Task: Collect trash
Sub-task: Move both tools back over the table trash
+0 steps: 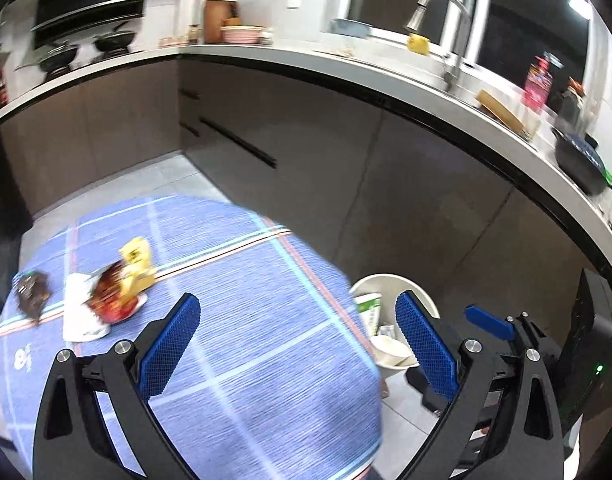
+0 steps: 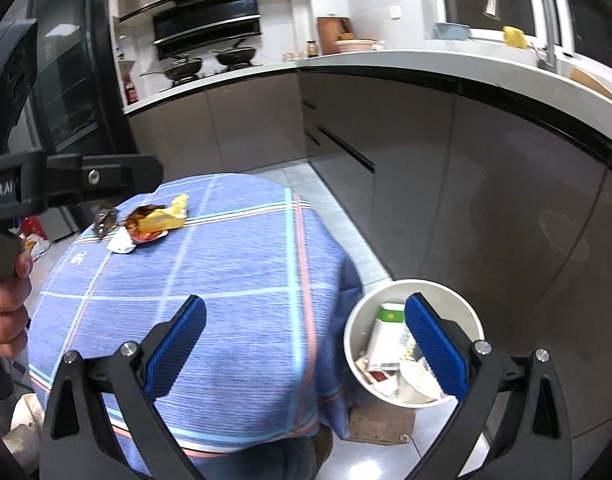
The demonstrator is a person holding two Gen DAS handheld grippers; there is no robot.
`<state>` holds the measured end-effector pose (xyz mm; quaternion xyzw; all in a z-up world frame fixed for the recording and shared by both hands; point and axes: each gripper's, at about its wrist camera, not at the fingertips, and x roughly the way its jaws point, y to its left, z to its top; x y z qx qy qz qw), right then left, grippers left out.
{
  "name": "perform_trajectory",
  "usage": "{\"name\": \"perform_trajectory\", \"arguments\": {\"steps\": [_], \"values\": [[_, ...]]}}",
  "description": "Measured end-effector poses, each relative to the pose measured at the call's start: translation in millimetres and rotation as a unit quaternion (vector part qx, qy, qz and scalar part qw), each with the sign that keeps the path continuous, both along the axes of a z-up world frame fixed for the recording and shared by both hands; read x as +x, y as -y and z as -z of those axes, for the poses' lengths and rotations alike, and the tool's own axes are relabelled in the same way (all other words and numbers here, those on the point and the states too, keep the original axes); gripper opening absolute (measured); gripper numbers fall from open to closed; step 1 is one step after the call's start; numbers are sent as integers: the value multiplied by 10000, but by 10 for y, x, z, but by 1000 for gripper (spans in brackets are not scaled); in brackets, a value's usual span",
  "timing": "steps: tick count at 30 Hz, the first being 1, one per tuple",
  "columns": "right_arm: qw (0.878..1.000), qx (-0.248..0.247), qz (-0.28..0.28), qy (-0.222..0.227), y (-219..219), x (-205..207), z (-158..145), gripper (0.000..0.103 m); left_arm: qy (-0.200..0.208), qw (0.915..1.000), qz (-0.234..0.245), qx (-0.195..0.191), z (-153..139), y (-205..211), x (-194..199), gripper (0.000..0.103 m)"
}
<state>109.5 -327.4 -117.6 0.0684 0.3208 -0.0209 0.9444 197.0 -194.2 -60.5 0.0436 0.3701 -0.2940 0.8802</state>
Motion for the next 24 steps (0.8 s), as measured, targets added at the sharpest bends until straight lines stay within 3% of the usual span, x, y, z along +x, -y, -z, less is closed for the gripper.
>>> {"name": "perform_trajectory", "arguments": {"steps": [7,12,19,24], "values": [[9988,-301,-344,196,-422,96,-109,100,-121,9977,-657,-137,13,-712,19,94],[9973,-55,-636,362,-660,204,-161,100,-277,9919,-1214,-271,114,-1268,42,94],[9951,192,-968,51,-1055,550,-159,100,-385,9834,-1728,-411,241,-1924,95,94],[9940,358,-980,-319,-1253,890,-120,100,-458,9816,-1770,-557,295,-2177,149,93]]}}
